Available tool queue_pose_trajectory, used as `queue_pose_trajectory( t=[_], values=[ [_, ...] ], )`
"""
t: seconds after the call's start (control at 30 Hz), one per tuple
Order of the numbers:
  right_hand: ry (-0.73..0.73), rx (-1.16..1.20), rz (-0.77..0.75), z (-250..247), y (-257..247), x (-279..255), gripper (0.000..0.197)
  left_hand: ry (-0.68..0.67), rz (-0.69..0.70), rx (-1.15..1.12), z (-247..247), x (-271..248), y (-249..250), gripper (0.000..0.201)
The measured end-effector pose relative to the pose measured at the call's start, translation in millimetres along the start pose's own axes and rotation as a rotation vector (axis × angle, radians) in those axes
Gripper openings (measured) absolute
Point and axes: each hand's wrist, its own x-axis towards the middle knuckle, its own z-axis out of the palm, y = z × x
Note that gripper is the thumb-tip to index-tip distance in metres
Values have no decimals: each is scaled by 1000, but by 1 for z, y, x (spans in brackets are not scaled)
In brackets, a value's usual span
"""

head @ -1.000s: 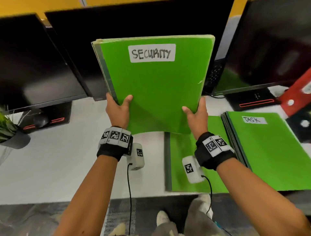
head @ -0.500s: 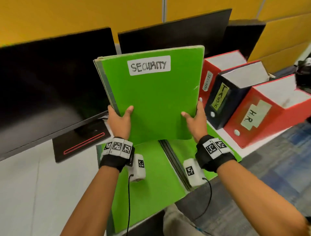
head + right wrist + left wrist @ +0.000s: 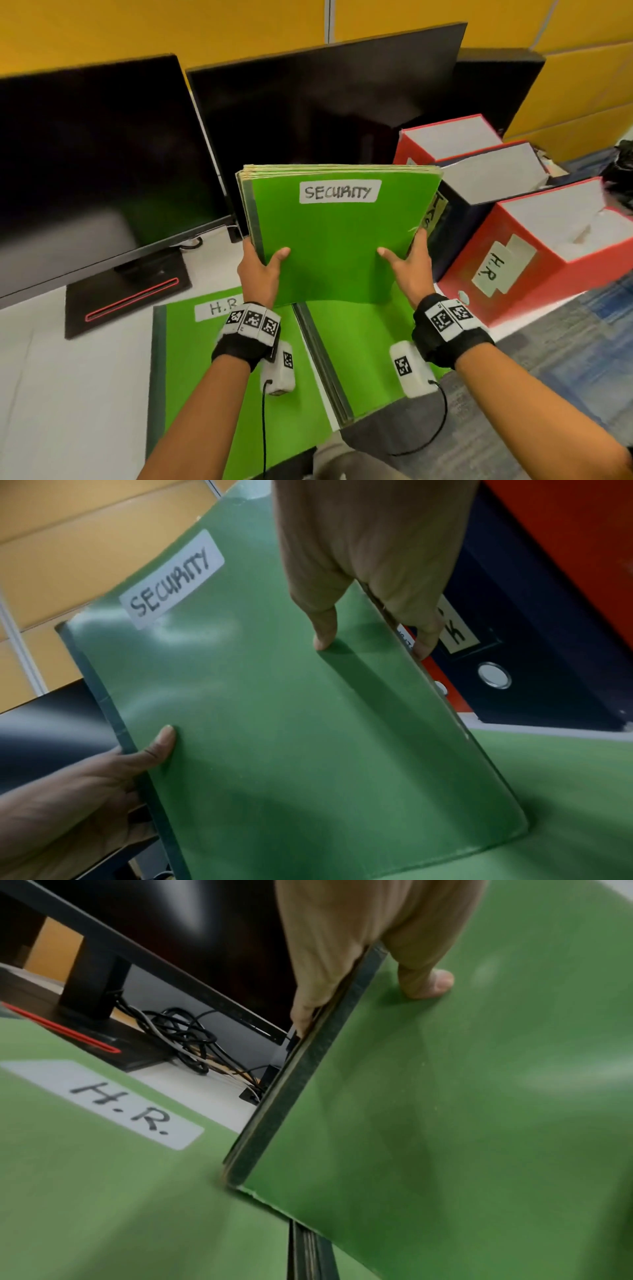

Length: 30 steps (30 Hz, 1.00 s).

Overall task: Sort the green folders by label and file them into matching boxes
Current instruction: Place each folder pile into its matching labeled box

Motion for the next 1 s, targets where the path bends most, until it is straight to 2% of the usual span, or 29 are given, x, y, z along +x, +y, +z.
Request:
queue_pose_trajectory(
  t=[0.13,0.3,0.43,0.57,0.63,0.73,0.83,0.93,1.0],
  values=[
    [-18,22,-6,0,-11,7,59,-65,-39,110,-7,6,-8,70],
    [-67,-53,-57,-6,-27,14,59,-87,-15,243,-20,11,-3,51],
    [-84,-108,-189,-30,-58,33,59,-38,105,196,-25,22,28,42],
    [-26,-108,-356,-69,-118,56,55,51,249,177,-24,34,91,38],
    [9,-44,-427,-91,-149,74,65,91,321,146,-22,39,129,39],
    [20,59,-535,-124,-184,99,91,126,418,94,-13,46,179,40],
    [42,22,-649,-159,-206,129,104,152,487,70,10,50,220,44],
    [45,7,-698,-196,-210,169,127,114,527,28,48,57,246,44],
    [42,-15,-683,-222,-198,207,131,95,525,39,79,61,257,45]
  ],
)
